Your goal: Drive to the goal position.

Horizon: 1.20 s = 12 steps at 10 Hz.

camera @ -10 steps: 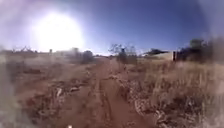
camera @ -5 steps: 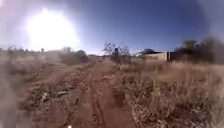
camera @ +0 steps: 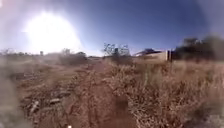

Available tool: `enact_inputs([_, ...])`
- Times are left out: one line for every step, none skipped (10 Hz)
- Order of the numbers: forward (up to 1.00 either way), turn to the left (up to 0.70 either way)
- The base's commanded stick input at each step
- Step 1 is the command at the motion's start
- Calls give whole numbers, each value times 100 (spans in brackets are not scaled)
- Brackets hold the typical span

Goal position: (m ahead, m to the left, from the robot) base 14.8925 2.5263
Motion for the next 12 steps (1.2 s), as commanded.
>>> enact_inputs([50, 2])
enact_inputs([50, 26])
enact_inputs([50, 47])
enact_inputs([50, 50])
enact_inputs([50, 50])
enact_inputs([50, 50])
enact_inputs([50, 50])
enact_inputs([50, 50])
enact_inputs([50, 34])
enact_inputs([50, 15])
enact_inputs([50, 0])
enact_inputs([50, 0])
